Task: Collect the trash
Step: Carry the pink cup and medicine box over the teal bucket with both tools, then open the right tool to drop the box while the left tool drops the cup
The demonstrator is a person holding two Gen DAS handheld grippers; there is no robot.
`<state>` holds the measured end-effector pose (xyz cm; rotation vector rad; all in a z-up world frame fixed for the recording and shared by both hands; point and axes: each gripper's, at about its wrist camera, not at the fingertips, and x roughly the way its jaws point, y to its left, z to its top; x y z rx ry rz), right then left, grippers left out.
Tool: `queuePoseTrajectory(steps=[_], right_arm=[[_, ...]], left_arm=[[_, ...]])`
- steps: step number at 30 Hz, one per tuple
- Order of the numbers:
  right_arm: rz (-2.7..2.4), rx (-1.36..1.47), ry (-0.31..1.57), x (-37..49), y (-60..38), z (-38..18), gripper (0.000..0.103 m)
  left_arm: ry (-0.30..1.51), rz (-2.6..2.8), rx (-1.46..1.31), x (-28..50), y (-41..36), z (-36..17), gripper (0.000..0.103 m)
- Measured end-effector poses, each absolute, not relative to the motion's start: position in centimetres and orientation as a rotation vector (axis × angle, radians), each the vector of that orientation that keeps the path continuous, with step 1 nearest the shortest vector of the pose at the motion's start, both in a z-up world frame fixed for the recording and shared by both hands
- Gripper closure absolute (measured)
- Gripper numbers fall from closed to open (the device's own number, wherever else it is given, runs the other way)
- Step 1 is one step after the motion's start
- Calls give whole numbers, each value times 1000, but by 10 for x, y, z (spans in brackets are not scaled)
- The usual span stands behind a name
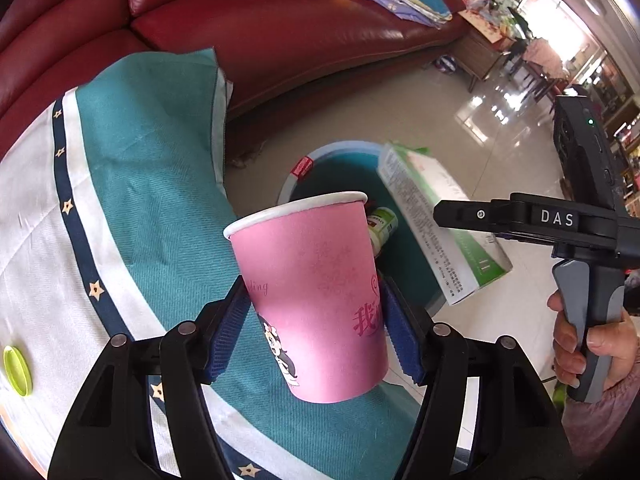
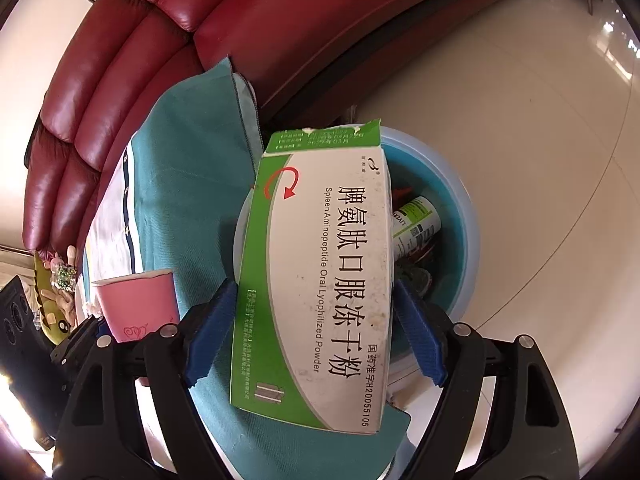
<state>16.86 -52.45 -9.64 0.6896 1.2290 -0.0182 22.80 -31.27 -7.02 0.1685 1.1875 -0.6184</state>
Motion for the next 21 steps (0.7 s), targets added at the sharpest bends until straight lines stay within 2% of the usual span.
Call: queuePoseTrajectory(steps=[17, 18, 20, 21], right_arm=[[-112, 740, 1207, 150, -553, -94, 16], [-113, 740, 1208, 150, -554, -94, 16], [-117, 744, 1211, 149, -553, -94, 16], [-117, 746, 1213, 148, -553, -95, 16]], left_arm=[[1236, -657, 225, 234, -365, -95, 33], [1237, -655, 229, 233, -366, -95, 32], [1234, -648, 241, 232, -366, -95, 18], [1227, -640, 247, 231, -365, -94, 15]])
